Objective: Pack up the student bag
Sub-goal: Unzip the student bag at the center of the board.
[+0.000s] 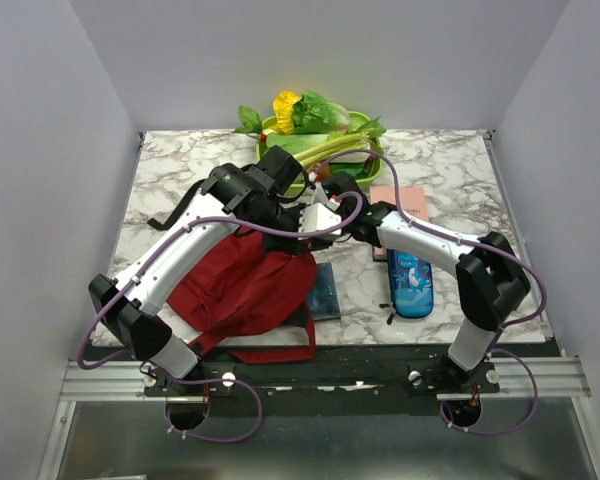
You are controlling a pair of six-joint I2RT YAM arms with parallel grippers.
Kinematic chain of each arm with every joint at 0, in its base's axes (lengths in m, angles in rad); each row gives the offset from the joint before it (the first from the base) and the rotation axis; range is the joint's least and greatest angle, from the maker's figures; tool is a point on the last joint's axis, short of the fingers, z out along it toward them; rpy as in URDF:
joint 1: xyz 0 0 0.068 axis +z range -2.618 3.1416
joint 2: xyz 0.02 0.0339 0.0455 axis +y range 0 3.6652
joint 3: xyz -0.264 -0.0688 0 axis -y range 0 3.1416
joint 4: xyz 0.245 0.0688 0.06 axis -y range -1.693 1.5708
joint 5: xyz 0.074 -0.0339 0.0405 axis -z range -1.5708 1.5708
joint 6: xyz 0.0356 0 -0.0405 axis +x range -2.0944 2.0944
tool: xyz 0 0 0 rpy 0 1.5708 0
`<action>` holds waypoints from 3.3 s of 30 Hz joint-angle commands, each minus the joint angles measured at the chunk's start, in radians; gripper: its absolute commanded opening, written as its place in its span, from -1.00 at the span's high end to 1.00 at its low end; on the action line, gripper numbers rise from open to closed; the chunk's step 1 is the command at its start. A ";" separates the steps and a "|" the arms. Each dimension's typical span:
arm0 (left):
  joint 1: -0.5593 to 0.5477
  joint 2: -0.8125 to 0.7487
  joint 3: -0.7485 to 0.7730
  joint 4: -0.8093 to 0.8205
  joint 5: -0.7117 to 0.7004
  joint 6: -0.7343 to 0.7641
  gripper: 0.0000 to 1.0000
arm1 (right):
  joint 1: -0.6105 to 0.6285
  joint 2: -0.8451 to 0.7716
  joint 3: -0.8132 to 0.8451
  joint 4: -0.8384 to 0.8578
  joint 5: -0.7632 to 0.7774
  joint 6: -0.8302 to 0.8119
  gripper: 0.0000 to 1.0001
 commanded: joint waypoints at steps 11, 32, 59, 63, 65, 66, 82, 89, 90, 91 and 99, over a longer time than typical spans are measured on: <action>0.014 -0.143 -0.150 -0.101 0.073 0.186 1.00 | -0.084 0.045 0.023 -0.085 0.140 -0.021 0.99; 0.215 -0.393 -0.625 -0.089 0.013 0.251 1.00 | -0.228 0.284 0.439 -0.279 0.296 -0.163 0.99; 0.233 -0.487 -0.627 0.501 0.113 -0.304 -0.97 | -0.222 0.114 0.228 -0.159 0.172 -0.145 0.99; 0.233 -0.399 -0.555 0.685 0.142 -0.482 -0.97 | -0.210 0.074 0.183 -0.138 0.152 -0.142 0.99; 0.220 -0.329 -0.540 0.718 0.177 -0.489 -0.97 | -0.202 0.064 0.169 -0.125 0.141 -0.140 0.99; 0.212 -0.306 -0.539 0.727 0.171 -0.485 -0.97 | -0.200 0.056 0.163 -0.122 0.140 -0.140 0.99; 0.190 -0.088 -0.567 0.861 0.116 -0.449 -0.88 | -0.190 0.014 0.100 -0.099 0.134 -0.154 0.99; 0.229 -0.080 -0.585 0.874 0.078 -0.429 0.68 | -0.187 0.004 0.082 -0.098 0.134 -0.157 0.99; 0.239 -0.083 -0.584 0.876 0.072 -0.426 0.74 | -0.187 0.001 0.079 -0.098 0.135 -0.162 0.99; 0.244 -0.088 -0.582 0.874 0.056 -0.427 0.82 | -0.187 -0.001 0.072 -0.098 0.134 -0.163 0.99; 0.321 -0.140 -0.429 0.909 -0.195 -0.325 1.00 | -0.159 0.002 0.105 -0.089 0.079 -0.163 0.99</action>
